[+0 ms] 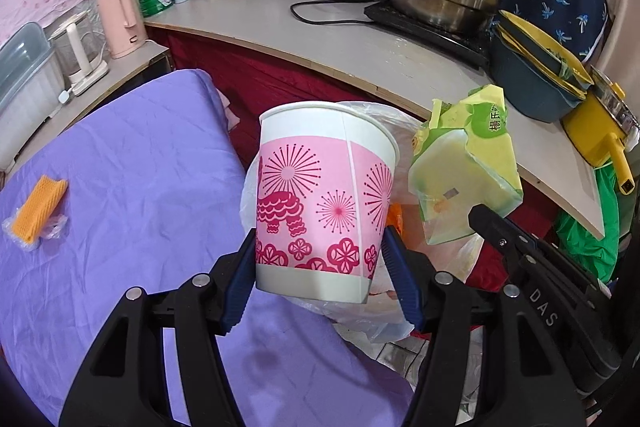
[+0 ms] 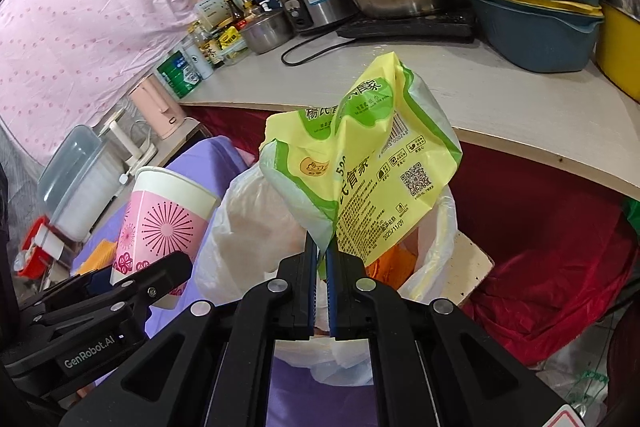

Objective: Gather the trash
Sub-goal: 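Carry the pink cup and yellow-green bag over the white trash bag and open both tools, then move both open tools back over the orange foam mesh on the table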

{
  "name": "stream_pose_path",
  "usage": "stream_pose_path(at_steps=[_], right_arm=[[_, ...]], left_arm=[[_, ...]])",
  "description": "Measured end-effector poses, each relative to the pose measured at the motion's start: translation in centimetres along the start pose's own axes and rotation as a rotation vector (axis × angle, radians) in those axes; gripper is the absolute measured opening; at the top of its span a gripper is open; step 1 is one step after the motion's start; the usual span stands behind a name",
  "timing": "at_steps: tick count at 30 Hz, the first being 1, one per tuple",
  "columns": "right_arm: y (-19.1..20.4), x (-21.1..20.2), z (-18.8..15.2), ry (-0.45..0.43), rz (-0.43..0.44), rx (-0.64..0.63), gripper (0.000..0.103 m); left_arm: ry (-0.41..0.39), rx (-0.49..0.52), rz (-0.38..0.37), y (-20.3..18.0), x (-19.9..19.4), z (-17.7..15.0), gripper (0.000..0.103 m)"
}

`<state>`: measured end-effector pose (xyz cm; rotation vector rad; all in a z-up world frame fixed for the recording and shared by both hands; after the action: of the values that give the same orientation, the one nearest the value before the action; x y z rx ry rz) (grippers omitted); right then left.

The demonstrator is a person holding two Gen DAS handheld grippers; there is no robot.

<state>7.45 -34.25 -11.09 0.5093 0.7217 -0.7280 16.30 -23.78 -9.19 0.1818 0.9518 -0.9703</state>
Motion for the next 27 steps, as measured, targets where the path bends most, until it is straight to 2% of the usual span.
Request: stream_pose_path(at_steps=[6, 8, 11, 18, 19, 21, 22, 27], right_arm=[[-0.1, 0.8, 0.3, 0.006, -0.008, 0.003, 0.005], [0.1, 0.9, 0.2, 0.007, -0.007, -0.001, 0.005], [0.9, 1.1, 0.3, 0.010, 0.001, -0.013, 0.010], [2.8, 1.1, 0.3, 0.010, 0.023, -0.034, 0.013], [3.1, 1.0, 0.3, 0.010, 0.026, -0.040, 0.015], [3.4, 0.7, 0.4, 0.001, 0.031, -0.042, 0.032], [3.5, 0.5, 0.5, -0.007, 0.033, -0.039, 0.035], [4.0, -0.3, 0.7, -0.019, 0.039, -0.041, 0.036]], left_arm=[[0.003, -0.010, -0.008, 0.1, 0.6, 0.4, 0.060], [0.001, -0.020, -0.008, 0.3, 0.7, 0.5, 0.066], [-0.011, -0.036, 0.003, 0.9, 0.4, 0.6, 0.071], [-0.036, -0.078, 0.021, 2.5, -0.6, 0.9, 0.079], [-0.039, -0.081, 0.025, 2.7, -0.8, 0.9, 0.079], [-0.046, -0.088, 0.027, 2.9, -1.1, 1.0, 0.080], [-0.050, -0.092, 0.030, 3.0, -1.3, 1.0, 0.081], [-0.065, -0.110, 0.032, 3.7, -2.1, 1.1, 0.082]])
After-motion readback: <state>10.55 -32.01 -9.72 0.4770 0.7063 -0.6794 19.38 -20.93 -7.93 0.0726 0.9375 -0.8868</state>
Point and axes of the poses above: each gripper's, at about its wrist camera, not at the fingertips, and x roughly the way its jaws point, y to its left, z to its top, the point moved 7 cm from there along x, roughly the way its jaws point, and after that the axes turned 15 degrees about -z, right-handed, at the moved point
